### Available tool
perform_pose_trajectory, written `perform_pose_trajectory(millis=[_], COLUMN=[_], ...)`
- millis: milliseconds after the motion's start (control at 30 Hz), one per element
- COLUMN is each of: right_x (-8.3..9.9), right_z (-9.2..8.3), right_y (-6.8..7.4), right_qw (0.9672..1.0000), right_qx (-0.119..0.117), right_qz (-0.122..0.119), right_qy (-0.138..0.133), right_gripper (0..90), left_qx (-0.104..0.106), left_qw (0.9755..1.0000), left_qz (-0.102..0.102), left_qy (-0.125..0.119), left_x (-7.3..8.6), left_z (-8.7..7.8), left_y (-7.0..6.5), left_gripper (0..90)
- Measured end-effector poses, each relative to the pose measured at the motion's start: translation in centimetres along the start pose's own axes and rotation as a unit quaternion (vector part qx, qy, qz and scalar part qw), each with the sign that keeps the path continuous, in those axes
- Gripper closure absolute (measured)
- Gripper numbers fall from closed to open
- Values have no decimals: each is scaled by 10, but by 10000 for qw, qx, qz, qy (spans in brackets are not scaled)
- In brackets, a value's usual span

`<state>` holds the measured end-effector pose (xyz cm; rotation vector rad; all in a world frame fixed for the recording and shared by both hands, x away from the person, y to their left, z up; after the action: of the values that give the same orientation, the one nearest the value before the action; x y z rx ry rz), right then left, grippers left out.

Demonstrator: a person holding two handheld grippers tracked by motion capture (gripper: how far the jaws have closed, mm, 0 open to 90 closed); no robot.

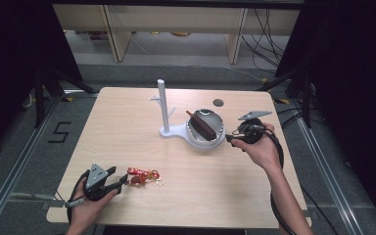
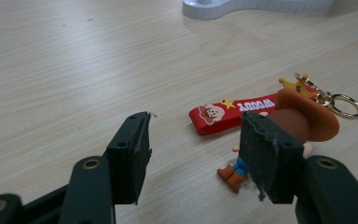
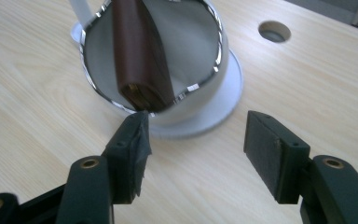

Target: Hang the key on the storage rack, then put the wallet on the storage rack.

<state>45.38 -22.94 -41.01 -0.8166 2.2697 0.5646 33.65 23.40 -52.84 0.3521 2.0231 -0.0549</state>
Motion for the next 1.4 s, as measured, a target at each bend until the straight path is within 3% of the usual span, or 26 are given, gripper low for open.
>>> perform_pose_trajectory(millis=[167, 400, 667, 833, 900, 933, 1033, 1133, 1200, 1233, 1267, 1300, 1367, 1400], right_x=[15, 22, 43, 58, 62, 64, 66, 69, 70, 73, 73, 75, 78, 78], right_z=[-2, 0, 7, 14, 17, 16, 15, 15, 15, 17, 17, 18, 19, 19], right_y=[-1, 1, 9, 6, 7, 7, 11, 15, 16, 19, 19, 20, 21, 21], right_qw=[9997, 9997, 9985, 9981, 9972, 9978, 9971, 9965, 9970, 9968, 9968, 9970, 9971, 9971], right_qx=[29, 39, -43, 19, -16, 45, 84, 125, 168, 193, 193, 175, 165, 165], right_qz=[249, 221, 493, 584, 726, 646, 755, 825, 751, 749, 749, 732, 685, 685], right_qy=[9, -20, -243, -196, -169, -122, 1, 63, 110, 217, 217, 206, 296, 296], right_gripper=[385, 441, 602, 667, 690, 695, 692, 679, 676, 666, 666, 665, 649, 649], left_qx=[-15, 23, -13, -48, -29, -49, -21, 63, 150, 269, 269, 399, 698, 698], left_qw=[10000, 10000, 10000, 10000, 10000, 10000, 10000, 9999, 9998, 9995, 9995, 9989, 9960, 9960], left_qz=[-23, -14, -46, 36, -9, -13, 38, -13, 12, 159, 159, 260, 524, 524], left_qy=[6, -58, 26, 12, -52, -47, -75, -120, -128, -77, -77, -19, 165, 165], left_x=[0, 0, 0, 0, 0, 0, 0, -7, -15, -22, -22, -27, -38, -38], left_z=[0, -1, 1, 0, -1, -2, -2, -9, -14, -17, -17, -18, -20, -20], left_y=[0, 1, 1, -1, -1, 0, 0, 1, 0, -1, -1, -1, -1, -1], left_gripper=[422, 421, 423, 421, 419, 418, 423, 431, 435, 439, 440, 440, 443, 449])
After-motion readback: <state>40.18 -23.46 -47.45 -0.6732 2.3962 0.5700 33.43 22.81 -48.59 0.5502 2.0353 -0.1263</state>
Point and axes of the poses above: each handheld gripper's, and its own axes: z roughly forward along the jaws, x roughly out of its underside, y roughly to its left, the point moved 1 cm from there along z, roughly forward along the jaws, and after that the axes turned 15 degrees about -x, right-handed, at the moved point
